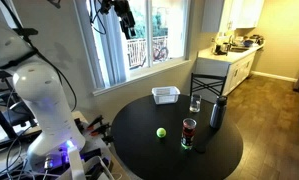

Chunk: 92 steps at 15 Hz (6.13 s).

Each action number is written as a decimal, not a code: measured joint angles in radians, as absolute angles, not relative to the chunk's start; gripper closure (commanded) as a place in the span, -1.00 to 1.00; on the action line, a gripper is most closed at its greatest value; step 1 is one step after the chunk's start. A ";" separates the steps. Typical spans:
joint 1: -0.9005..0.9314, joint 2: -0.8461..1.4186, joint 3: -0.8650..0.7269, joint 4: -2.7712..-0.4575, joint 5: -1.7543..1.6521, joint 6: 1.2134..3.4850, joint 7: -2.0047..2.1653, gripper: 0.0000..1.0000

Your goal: Put the ball in the cup

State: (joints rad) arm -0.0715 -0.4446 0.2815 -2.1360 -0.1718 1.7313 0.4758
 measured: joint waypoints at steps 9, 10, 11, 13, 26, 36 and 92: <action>-0.072 -0.445 0.282 -2.136 -0.172 1.731 0.476 -1.00; -0.072 -0.445 0.282 -2.136 -0.172 1.731 0.476 -1.00; -0.068 -0.445 0.278 -2.136 -0.172 1.731 0.476 -1.00; -0.057 -0.444 0.268 -2.136 -0.172 1.733 0.476 -1.00; -0.074 -0.212 0.113 -2.177 -0.175 2.029 0.498 -1.00; -0.010 0.052 0.087 -2.178 -0.195 2.216 0.512 -1.00; 0.094 1.114 -0.129 -1.751 0.136 2.831 0.551 -1.00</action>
State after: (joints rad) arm 0.0939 1.1144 -0.1293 -1.7513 0.1364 2.8308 0.5511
